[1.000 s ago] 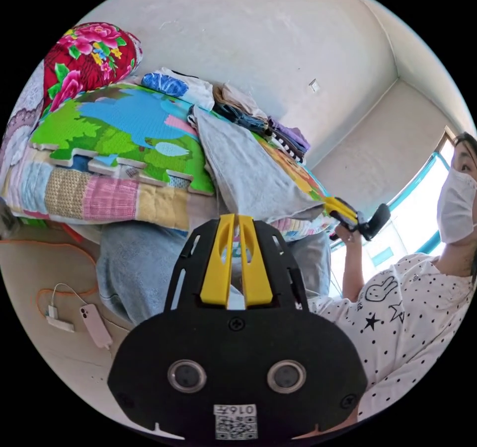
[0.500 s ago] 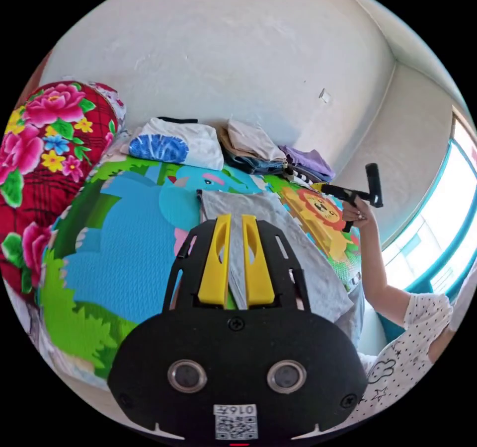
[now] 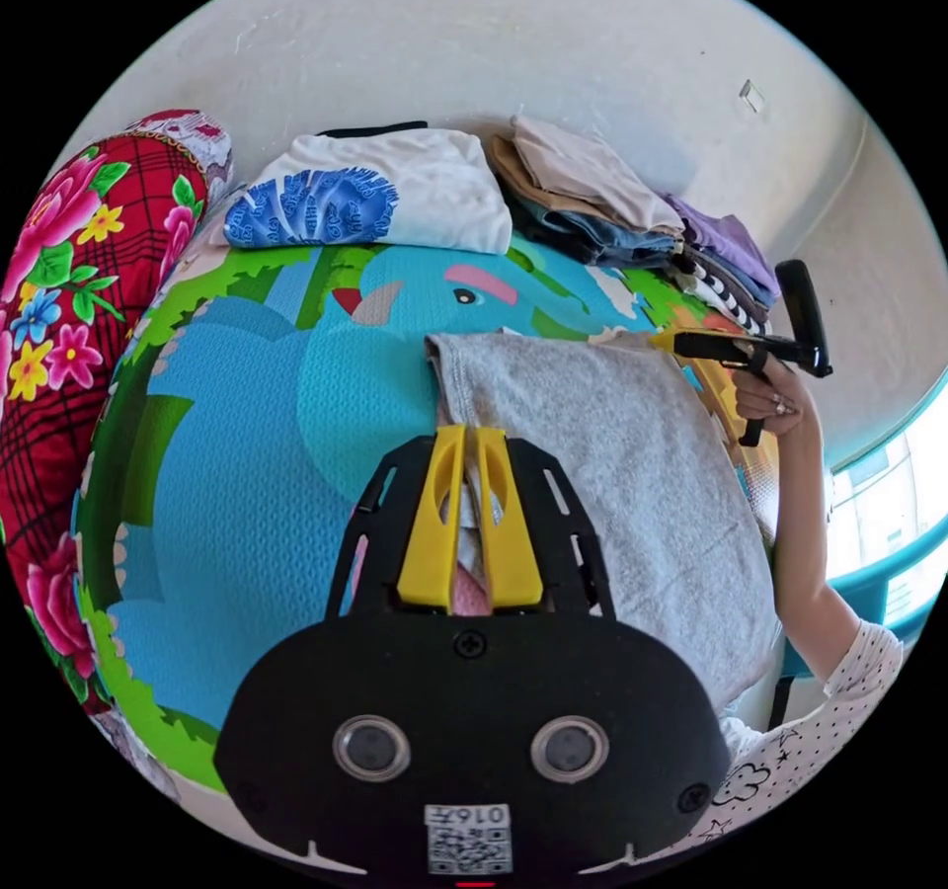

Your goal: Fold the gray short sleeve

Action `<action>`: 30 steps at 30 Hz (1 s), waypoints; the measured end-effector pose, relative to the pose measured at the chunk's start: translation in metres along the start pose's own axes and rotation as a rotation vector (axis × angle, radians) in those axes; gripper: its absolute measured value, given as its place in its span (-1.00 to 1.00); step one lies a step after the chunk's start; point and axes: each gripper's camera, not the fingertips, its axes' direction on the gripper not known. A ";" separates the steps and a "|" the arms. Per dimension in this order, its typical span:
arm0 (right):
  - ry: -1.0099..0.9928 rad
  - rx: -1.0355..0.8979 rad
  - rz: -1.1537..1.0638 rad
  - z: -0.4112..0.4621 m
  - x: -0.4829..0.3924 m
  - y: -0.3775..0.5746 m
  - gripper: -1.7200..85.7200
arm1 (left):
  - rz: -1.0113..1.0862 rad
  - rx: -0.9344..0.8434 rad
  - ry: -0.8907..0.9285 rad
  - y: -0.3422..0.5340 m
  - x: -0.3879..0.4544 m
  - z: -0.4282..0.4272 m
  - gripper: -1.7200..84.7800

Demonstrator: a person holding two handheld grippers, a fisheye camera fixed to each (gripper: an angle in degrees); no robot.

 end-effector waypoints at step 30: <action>-0.098 0.669 0.041 -0.078 -0.025 0.135 -0.94 | -0.087 0.465 -0.109 0.173 0.064 -0.108 -0.98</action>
